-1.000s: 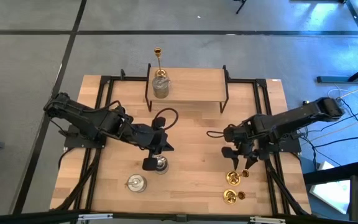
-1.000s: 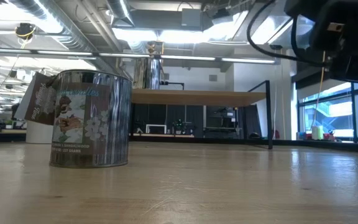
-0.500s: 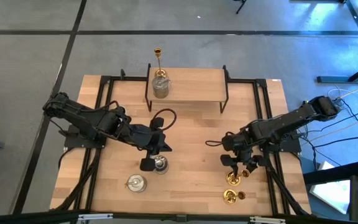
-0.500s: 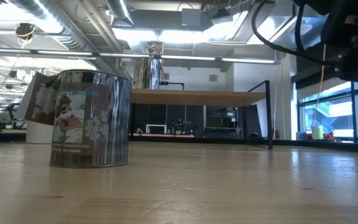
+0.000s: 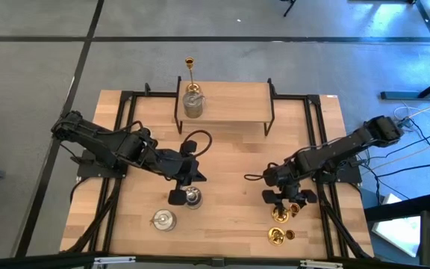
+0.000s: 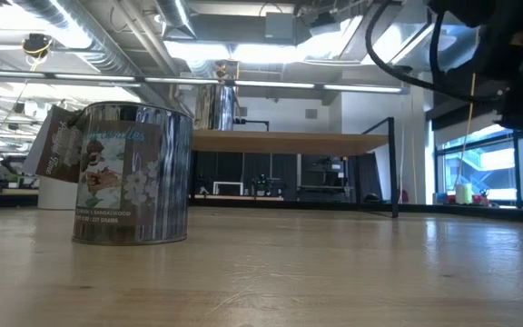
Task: Pick & Place candle stick holders
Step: Put the top gold candle holder on the shelf aligned with the other gold candle holder
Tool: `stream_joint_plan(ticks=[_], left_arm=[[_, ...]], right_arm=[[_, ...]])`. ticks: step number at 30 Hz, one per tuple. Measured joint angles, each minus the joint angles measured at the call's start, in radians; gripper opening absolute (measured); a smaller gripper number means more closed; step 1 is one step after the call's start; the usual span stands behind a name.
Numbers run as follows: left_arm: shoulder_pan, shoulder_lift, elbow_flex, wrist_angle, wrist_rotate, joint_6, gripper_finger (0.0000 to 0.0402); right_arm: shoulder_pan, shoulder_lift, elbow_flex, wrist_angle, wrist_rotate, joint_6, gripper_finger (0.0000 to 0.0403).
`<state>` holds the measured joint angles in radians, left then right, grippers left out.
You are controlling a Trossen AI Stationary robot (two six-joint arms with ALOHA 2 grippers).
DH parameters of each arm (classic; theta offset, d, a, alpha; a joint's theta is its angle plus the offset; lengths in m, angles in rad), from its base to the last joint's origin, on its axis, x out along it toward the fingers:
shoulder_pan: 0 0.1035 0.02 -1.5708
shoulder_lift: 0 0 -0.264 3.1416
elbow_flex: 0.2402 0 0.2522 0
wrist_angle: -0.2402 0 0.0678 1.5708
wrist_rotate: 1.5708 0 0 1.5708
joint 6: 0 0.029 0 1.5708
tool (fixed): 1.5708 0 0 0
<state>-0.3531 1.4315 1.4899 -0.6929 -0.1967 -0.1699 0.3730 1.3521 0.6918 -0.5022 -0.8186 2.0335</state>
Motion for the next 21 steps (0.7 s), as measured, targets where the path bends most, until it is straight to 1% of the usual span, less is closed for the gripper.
stream_joint_plan(ticks=[3,5,15,18,21], left_arm=[[0.000,0.000,0.000,0.000,0.000,0.000,0.0003],[0.000,0.000,0.000,0.000,-0.001,0.000,0.0002],[0.000,0.000,0.000,0.000,-0.005,0.000,0.0002],[0.000,0.000,0.000,0.000,-0.005,0.000,0.0003],[0.000,0.000,0.000,0.000,-0.005,0.001,0.0002]], right_arm=[[0.008,0.009,0.000,0.004,-0.020,0.001,0.0221],[0.010,0.009,0.000,0.011,-0.034,0.001,0.0211],[0.010,0.009,0.000,0.012,-0.042,0.001,0.0122],[0.010,0.009,0.000,0.012,-0.042,0.001,0.0103],[0.010,0.009,0.000,0.012,-0.038,0.001,0.0094]])
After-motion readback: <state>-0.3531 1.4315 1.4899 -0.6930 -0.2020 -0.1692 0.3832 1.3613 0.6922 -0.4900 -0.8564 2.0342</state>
